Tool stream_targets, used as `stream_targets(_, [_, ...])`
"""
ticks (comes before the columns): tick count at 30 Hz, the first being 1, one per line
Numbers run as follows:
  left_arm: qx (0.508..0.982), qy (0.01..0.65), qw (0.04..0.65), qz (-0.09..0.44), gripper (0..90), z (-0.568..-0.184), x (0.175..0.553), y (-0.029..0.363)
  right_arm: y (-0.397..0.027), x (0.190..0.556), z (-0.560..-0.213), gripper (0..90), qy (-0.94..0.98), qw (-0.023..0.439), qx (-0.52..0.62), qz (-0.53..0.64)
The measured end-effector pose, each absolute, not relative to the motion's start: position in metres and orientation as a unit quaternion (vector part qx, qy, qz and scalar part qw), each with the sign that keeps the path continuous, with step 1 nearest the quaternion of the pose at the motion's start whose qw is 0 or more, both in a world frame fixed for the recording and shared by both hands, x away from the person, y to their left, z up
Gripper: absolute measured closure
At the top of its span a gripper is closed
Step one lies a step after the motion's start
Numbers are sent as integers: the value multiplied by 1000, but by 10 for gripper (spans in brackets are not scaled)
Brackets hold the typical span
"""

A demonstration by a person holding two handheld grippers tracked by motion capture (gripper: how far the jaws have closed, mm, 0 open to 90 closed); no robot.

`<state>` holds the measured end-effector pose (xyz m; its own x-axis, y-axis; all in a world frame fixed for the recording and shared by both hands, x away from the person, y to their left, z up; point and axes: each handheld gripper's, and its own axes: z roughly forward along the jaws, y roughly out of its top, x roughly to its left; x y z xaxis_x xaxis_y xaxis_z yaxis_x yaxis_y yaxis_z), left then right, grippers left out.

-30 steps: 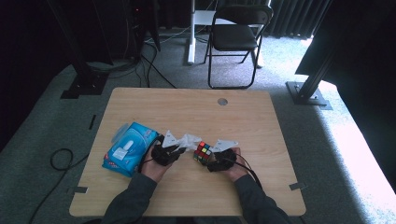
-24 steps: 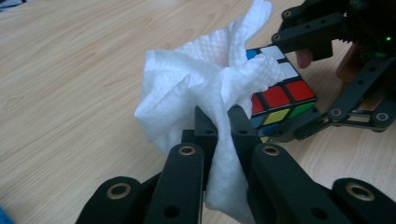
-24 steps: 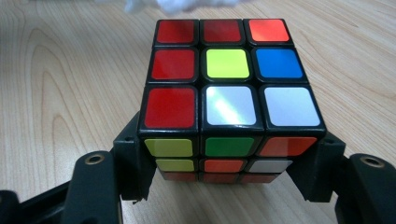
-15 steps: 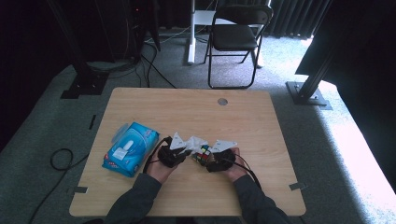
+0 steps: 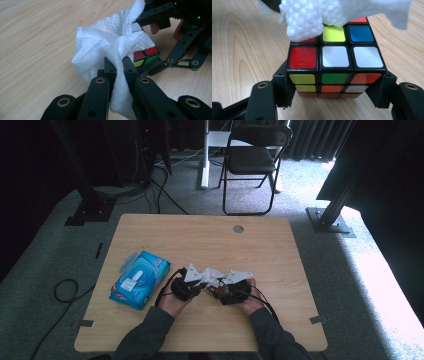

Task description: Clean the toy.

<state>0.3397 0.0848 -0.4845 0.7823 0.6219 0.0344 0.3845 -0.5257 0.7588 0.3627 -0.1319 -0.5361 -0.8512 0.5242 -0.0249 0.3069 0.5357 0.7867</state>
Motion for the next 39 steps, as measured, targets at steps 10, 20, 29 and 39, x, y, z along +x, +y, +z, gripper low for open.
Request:
stream_targets(10, [869, 268, 391, 142, 858, -484, 332, 73, -131, 363, -537, 341, 866, 132, 240, 418])
stream_targets(20, [877, 244, 393, 129, 858, -484, 327, 61, -131, 363, -536, 341, 866, 133, 238, 420])
stream_targets(29, [877, 248, 389, 135, 857, -483, 327, 62, -129, 362, -536, 341, 867, 134, 236, 419])
stream_targets(39, [875, 254, 385, 146, 857, -482, 329, 66, -129, 361, -535, 341, 867, 134, 234, 419])
